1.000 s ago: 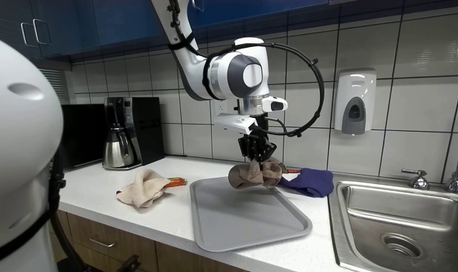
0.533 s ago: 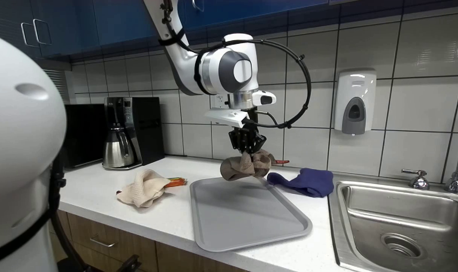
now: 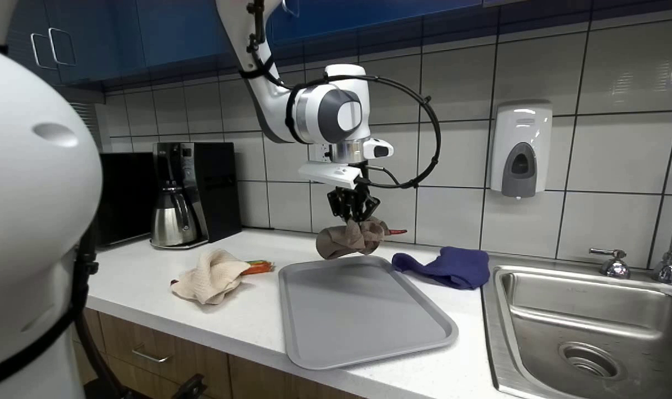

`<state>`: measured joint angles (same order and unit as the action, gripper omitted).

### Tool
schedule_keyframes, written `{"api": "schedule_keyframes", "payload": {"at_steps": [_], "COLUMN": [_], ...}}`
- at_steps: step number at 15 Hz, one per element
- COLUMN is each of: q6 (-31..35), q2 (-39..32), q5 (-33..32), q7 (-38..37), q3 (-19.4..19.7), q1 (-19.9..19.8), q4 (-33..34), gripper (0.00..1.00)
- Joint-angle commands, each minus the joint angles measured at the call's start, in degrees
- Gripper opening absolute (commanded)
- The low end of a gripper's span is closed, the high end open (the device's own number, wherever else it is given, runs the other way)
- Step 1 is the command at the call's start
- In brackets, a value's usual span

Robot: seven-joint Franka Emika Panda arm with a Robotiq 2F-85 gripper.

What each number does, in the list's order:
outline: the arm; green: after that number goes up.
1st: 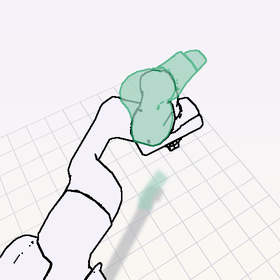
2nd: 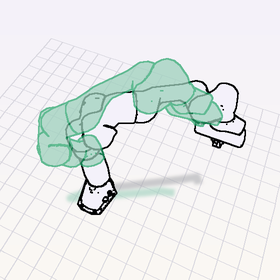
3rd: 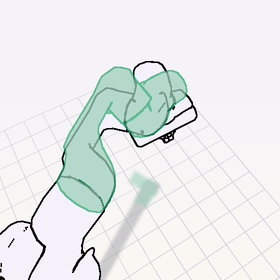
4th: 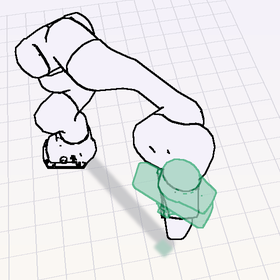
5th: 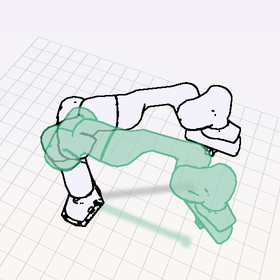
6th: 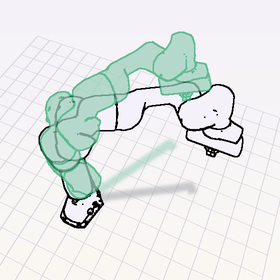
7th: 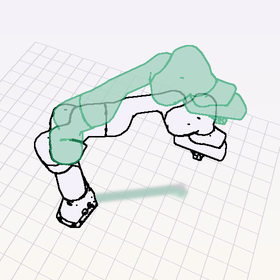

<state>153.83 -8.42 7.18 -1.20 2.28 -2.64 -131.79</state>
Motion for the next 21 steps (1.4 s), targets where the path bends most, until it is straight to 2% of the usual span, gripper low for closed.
{"api": "schedule_keyframes", "payload": {"at_steps": [1,13,21], "q6": [-1.6,-3.3,-5.9], "q2": [-5.5,-15.1,-20.4], "q5": [1.6,0.2,-0.9], "q7": [4.0,5.2,4.5], "q3": [-1.5,-6.1,-6.8], "q1": [-0.5,0.8,2.9], "q4": [7.1,19.1,25.4], "gripper": [0.03,0.03,0.03]}}
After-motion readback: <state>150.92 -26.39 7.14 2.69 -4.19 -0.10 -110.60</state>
